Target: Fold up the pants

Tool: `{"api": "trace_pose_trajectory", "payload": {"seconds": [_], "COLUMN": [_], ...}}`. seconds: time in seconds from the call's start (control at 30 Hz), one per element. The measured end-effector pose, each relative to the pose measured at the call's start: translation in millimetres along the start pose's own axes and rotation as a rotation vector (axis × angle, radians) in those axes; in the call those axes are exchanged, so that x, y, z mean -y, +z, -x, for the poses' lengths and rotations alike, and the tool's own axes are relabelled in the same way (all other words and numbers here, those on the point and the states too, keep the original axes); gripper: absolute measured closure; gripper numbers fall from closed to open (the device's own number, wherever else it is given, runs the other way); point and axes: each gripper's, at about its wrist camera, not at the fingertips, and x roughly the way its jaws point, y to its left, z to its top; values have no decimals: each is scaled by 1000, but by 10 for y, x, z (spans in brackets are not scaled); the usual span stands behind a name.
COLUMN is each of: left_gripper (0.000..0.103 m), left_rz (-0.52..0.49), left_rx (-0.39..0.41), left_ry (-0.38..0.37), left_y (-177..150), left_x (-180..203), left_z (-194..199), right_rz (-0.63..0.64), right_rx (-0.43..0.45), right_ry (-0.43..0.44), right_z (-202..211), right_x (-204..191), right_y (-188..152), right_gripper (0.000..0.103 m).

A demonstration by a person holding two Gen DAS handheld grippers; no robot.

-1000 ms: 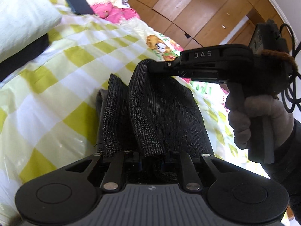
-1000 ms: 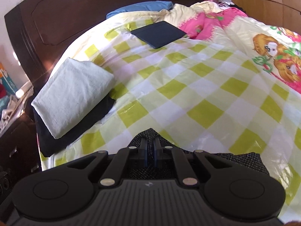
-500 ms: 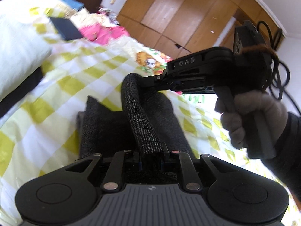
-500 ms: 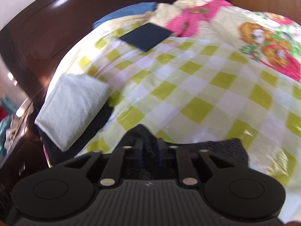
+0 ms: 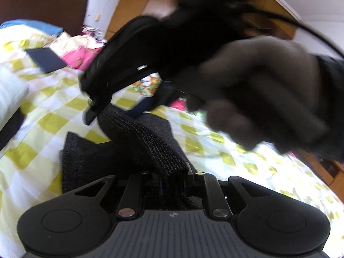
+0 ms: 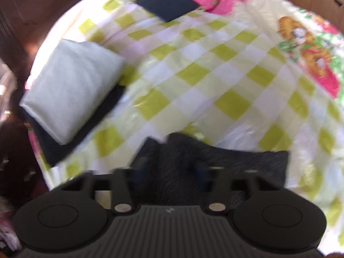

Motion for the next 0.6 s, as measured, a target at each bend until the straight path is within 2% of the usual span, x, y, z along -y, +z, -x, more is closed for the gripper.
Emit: {"api": "trace_pose_trajectory", "payload": {"seconds": [0.07, 0.2, 0.3, 0.43, 0.5, 0.6], "left_gripper": [73, 74, 74, 75, 75, 75], "left_rz": [-9, 18, -33, -27, -36, 5], "left_rx": [0, 26, 92, 152, 175, 186], "left_ry": [-11, -87, -143, -224, -238, -236], "left_y": [13, 164, 332, 503, 533, 498], "left_x": [38, 38, 209, 372, 411, 268], "left_z": [-13, -7, 37, 108, 175, 270], "right_rz": [-91, -122, -184, -252, -242, -161], "right_rx": [10, 130, 242, 332, 354, 341], "right_ry": [45, 22, -15, -70, -87, -92], "right_z": [74, 583, 1123, 1637, 1731, 1595], "right_x": [226, 429, 636, 854, 811, 549], "right_y": [-1, -59, -95, -195, -217, -132], "right_gripper": [95, 96, 96, 96, 96, 96]}}
